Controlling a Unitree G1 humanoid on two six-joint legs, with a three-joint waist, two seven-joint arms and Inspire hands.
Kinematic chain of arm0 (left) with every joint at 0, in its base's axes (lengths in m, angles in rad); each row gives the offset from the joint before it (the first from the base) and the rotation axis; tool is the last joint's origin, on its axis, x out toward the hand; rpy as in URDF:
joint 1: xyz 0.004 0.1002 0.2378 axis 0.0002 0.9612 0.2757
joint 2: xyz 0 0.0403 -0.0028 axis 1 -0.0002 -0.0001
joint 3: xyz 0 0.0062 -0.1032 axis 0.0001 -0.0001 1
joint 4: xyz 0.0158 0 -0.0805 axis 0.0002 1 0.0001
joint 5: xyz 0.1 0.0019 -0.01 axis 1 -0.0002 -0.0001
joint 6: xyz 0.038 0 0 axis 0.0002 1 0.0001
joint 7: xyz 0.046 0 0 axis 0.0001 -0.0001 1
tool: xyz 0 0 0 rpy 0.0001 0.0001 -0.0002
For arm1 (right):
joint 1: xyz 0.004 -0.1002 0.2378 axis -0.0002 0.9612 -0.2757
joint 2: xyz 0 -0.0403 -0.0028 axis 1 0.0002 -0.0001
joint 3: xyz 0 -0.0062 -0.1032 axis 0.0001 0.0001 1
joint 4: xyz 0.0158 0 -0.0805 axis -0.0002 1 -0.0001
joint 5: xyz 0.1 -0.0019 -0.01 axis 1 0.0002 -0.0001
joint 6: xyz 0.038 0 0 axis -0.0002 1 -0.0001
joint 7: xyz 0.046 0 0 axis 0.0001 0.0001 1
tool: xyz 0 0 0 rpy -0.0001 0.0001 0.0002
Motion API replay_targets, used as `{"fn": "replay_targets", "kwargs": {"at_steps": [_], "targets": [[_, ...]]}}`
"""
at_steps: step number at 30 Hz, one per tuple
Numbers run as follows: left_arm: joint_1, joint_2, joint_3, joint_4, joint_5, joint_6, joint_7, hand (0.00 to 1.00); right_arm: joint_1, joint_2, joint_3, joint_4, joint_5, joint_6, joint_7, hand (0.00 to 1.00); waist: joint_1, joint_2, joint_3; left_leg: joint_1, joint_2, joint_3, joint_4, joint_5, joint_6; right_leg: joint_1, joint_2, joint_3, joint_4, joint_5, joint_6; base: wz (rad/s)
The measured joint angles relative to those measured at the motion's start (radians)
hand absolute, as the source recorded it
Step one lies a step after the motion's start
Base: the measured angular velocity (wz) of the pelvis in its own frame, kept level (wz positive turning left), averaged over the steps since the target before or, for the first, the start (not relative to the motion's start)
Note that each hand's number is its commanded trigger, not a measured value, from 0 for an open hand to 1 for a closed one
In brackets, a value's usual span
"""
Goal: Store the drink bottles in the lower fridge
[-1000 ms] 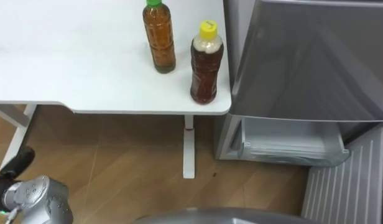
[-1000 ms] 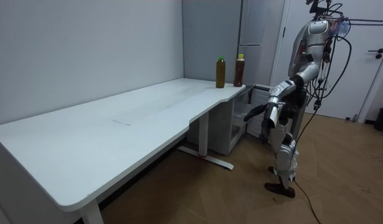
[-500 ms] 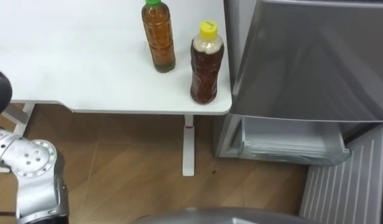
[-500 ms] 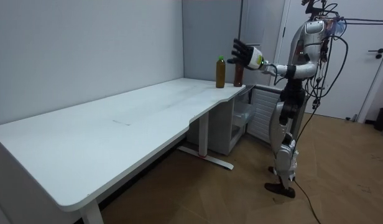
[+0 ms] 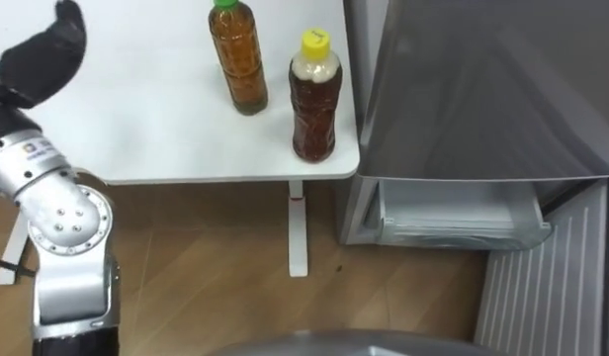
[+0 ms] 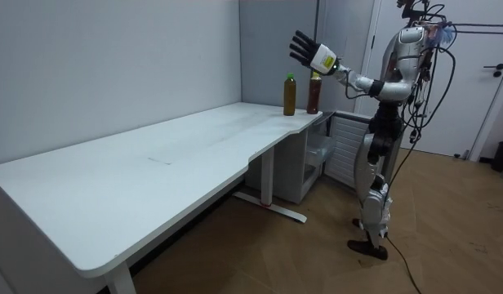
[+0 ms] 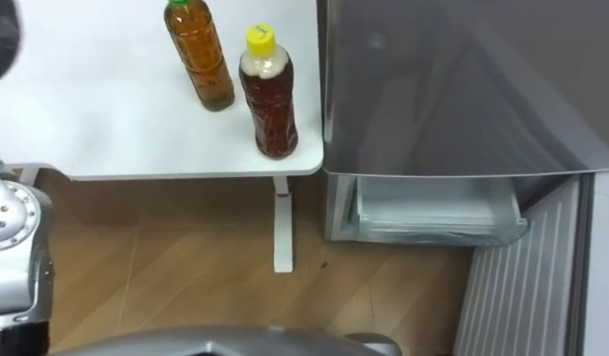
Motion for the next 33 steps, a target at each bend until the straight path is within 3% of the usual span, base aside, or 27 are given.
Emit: {"fn": "replay_targets", "kwargs": {"at_steps": [2, 9, 15, 24, 33], "targets": [[-0.01, 0.0, -0.021, 0.0, 0.0, 0.0, -0.057, 0.0, -0.006, 0.0, 0.001, 0.009, 0.003, 0.0, 0.006, 0.0, -0.003, -0.001, -0.0001, 0.0, 0.0, 0.0, 0.002, 0.0, 0.0, 0.0, 0.0, 0.0, 0.0, 0.0, 0.0, 0.0], [-0.04, 0.002, -0.096, -0.057, -0.168, 0.001, -0.283, 0.0, -0.022, -0.004, 0.029, 0.035, 0.027, -0.009, 0.041, 0.0, -0.024, -0.013, -0.0015, -0.015, 0.0, 0.007, 0.013, 0.0, 0.0, -0.012, -0.004, 0.006, 0.002, 0.0, 0.0, -0.01], [-0.04, 0.004, -0.125, -0.057, -0.174, 0.016, -0.42, 0.0, -0.027, -0.003, 0.029, 0.044, 0.025, -0.01, 0.047, 0.0, -0.037, -0.017, 0.0002, -0.017, 0.0, 0.006, 0.011, 0.0, 0.0, -0.015, -0.002, 0.008, 0.001, 0.0, 0.0, -0.01], [-0.04, 0.019, -0.16, -0.057, -0.224, 0.056, -0.553, 0.0, -0.039, -0.004, 0.037, 0.043, 0.002, -0.006, 0.065, 0.0, -0.051, -0.007, -0.0015, -0.02, 0.002, 0.006, 0.011, 0.0, 0.0, -0.017, 0.001, 0.003, 0.002, 0.001, -0.002, 0.0], [-0.04, 0.026, -0.162, -0.057, -0.232, 0.074, -0.604, 0.0, -0.048, -0.005, 0.037, 0.043, -0.021, -0.002, 0.066, 0.0, -0.056, 0.0, -0.0013, -0.019, 0.002, 0.008, 0.01, 0.0, 0.0, -0.018, 0.001, 0.004, 0.001, 0.001, -0.002, 0.0]]}}
